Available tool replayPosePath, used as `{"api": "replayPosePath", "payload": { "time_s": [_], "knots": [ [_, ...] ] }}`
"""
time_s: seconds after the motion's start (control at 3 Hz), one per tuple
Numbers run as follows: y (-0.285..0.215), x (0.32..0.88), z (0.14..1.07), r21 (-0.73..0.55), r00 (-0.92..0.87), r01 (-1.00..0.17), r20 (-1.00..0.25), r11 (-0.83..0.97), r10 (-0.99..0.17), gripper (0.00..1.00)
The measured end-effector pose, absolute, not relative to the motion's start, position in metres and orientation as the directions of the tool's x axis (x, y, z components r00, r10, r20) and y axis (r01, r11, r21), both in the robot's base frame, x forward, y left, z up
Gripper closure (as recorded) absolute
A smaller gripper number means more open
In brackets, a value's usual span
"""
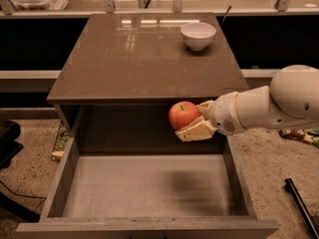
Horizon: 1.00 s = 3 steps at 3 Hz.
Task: Place apple into top drawer
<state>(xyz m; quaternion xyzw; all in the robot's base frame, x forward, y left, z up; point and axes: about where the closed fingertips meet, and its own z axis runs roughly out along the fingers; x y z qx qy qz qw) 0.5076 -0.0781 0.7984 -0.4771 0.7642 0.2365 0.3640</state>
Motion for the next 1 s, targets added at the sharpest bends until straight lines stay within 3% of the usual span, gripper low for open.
{"api": "replayPosePath", "payload": {
  "time_s": [0.67, 1.0],
  "knots": [
    [-0.062, 0.501, 0.78, 0.021, -0.254, -0.916, -0.805, 0.402, -0.536, 1.0],
    [-0.024, 0.48, 0.72, 0.068, -0.228, -0.933, -0.87, 0.353, -0.437, 1.0]
  ]
}}
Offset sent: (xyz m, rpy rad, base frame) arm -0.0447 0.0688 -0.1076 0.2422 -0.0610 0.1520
